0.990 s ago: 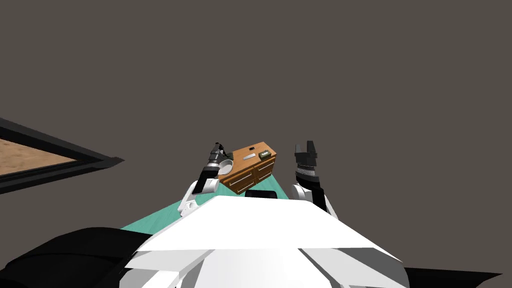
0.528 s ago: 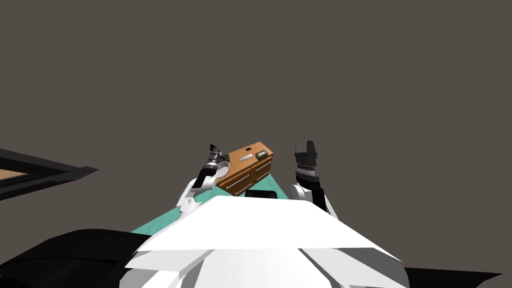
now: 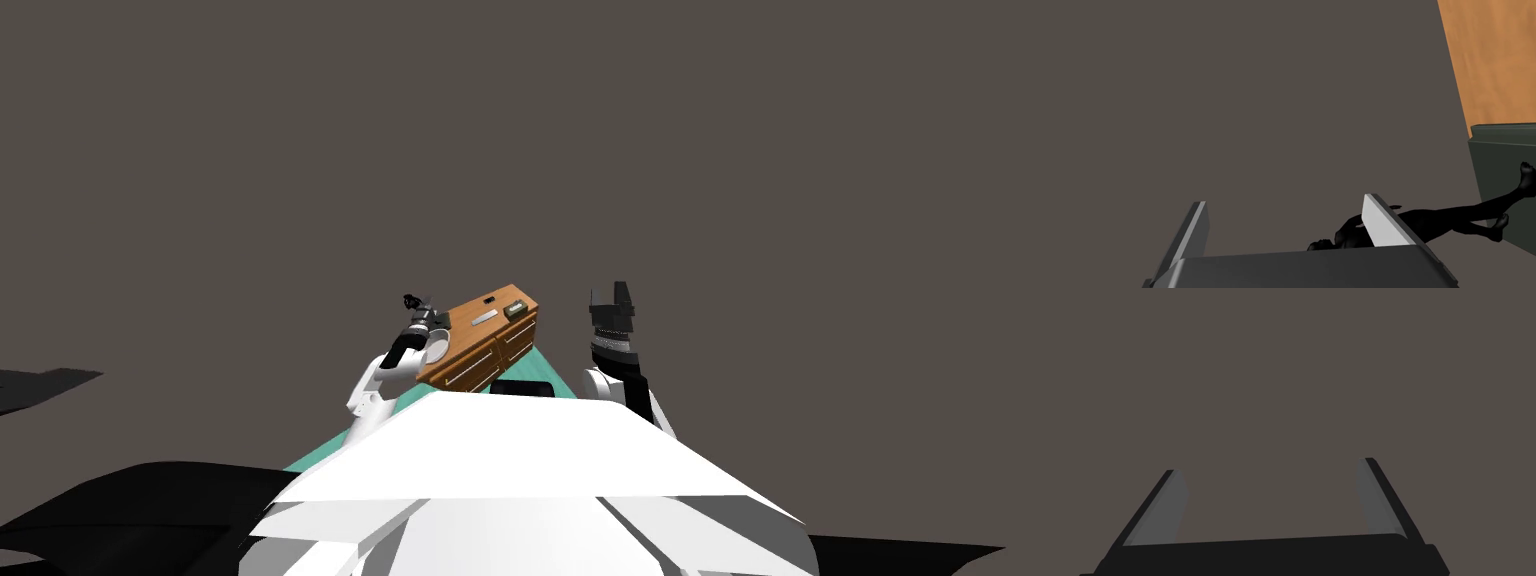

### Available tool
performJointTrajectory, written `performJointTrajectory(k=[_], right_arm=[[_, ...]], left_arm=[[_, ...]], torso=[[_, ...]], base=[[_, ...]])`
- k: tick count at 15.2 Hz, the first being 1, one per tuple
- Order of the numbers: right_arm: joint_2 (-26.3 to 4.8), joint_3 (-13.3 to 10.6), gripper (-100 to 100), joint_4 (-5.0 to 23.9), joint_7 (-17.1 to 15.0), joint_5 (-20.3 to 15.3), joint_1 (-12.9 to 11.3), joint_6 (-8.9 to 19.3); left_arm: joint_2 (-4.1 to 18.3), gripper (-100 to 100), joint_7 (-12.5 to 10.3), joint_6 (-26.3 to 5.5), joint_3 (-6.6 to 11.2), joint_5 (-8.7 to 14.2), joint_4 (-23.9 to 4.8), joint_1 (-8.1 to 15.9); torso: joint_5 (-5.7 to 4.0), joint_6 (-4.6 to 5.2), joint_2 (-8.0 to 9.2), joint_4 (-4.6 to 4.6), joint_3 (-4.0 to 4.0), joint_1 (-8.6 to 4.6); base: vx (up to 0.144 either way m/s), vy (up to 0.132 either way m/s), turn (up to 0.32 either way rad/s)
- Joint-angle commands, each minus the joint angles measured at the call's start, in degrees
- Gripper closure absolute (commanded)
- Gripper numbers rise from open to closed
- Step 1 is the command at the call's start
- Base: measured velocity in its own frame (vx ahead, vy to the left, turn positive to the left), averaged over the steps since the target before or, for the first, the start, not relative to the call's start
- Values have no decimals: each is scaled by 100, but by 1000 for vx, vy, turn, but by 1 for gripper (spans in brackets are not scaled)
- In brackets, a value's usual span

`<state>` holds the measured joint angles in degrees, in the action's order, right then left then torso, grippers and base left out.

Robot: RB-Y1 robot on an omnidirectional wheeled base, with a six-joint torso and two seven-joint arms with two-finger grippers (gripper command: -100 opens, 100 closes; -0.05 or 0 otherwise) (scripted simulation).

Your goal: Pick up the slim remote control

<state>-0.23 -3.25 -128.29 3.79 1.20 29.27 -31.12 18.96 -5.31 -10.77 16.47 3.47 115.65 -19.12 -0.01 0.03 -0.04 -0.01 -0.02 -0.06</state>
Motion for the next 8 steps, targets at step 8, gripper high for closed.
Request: performJointTrajectory(k=[8], right_arm=[[0,0,0,0,0,0,0,0]], left_arm=[[210,-100,-191,-1015,368,111,-437,295]], torso=[[-1,0,-1,0,0,0]], base=[[7,-13,-127]])
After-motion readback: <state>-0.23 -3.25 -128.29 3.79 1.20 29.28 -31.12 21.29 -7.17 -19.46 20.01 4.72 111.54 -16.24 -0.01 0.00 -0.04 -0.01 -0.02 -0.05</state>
